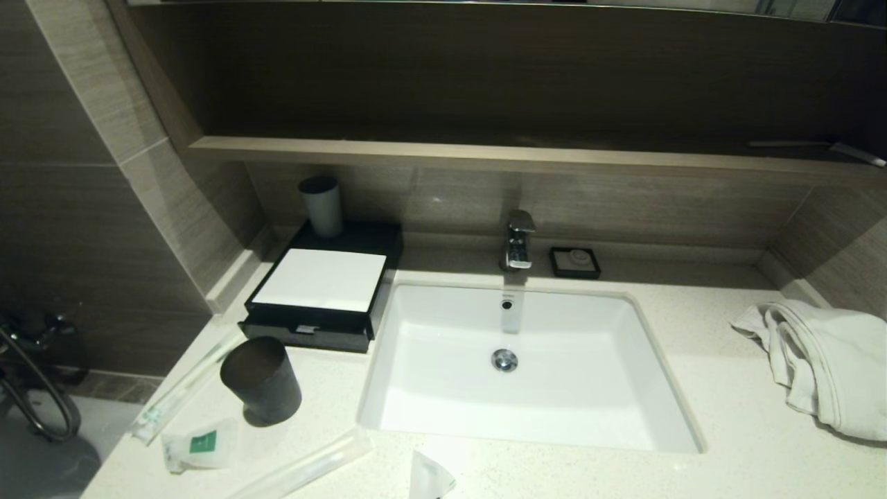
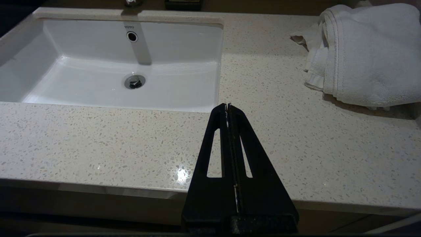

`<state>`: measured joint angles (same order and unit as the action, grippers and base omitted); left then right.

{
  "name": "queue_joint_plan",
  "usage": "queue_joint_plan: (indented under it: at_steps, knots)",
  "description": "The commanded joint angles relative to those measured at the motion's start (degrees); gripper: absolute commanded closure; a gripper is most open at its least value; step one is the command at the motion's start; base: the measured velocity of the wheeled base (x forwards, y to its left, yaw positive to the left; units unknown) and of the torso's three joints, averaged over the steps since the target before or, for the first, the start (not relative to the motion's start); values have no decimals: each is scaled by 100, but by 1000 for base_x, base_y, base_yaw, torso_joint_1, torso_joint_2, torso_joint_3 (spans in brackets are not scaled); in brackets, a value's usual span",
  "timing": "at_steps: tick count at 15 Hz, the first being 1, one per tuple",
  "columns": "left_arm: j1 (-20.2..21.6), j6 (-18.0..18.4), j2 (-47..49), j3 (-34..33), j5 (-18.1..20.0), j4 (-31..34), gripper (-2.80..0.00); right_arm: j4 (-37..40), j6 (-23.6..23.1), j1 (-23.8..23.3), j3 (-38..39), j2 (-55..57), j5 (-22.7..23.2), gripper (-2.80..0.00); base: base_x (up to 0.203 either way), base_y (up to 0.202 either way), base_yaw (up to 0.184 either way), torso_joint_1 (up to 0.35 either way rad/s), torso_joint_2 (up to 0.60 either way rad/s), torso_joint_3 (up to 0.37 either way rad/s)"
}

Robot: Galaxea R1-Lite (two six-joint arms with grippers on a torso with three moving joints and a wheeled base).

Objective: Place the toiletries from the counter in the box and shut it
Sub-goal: Pick up the cup

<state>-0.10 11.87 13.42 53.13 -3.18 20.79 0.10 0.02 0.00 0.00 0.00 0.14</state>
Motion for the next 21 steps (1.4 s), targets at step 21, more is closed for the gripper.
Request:
queue_joint_plan:
  at_steps: [21]
  knots:
    - [-921, -1793, 4058, -1699, 37, -992, 0, -1, -2, 0, 0, 0, 4, 0, 0, 0, 0, 0, 0, 0]
